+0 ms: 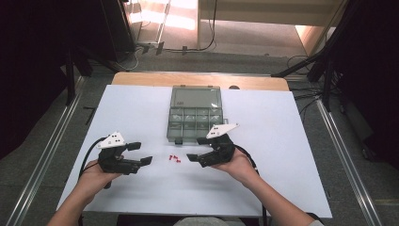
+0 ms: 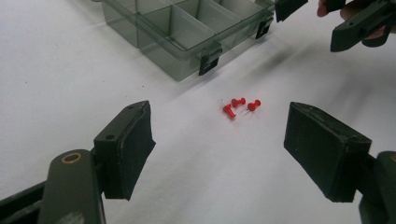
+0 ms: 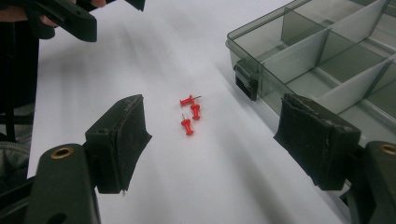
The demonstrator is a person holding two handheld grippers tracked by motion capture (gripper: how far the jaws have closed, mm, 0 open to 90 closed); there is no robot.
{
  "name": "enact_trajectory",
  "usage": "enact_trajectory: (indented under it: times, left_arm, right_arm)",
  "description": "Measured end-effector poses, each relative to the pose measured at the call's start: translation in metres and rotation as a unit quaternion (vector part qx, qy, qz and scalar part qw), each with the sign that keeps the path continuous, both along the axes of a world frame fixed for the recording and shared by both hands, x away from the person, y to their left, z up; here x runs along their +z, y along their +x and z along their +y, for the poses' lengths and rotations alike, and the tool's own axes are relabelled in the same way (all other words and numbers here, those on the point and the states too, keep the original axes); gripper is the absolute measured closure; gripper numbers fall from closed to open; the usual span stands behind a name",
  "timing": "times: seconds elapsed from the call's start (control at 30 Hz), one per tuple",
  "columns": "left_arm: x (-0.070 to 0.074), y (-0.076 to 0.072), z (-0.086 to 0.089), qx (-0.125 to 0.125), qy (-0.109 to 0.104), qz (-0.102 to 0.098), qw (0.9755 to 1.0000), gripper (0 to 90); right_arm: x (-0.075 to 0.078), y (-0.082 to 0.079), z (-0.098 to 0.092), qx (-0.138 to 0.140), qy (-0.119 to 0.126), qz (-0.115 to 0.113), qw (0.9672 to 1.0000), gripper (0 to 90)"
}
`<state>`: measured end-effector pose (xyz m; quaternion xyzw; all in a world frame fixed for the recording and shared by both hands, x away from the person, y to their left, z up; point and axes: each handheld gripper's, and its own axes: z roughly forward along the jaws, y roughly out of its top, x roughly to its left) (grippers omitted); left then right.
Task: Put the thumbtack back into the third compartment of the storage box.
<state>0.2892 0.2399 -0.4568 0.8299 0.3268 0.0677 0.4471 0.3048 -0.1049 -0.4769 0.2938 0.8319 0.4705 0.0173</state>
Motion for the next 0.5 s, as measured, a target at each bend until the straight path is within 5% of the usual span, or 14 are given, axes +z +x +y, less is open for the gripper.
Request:
enact_trajectory:
  times: [0.5]
  left_arm:
    - [0.001,0.001,0.006,0.016,0.001,-0.002,0.9999,23.4]
  right_arm:
    - [-0.007,0.003,0.016,0.005,-0.024,0.006,0.9997,26.5]
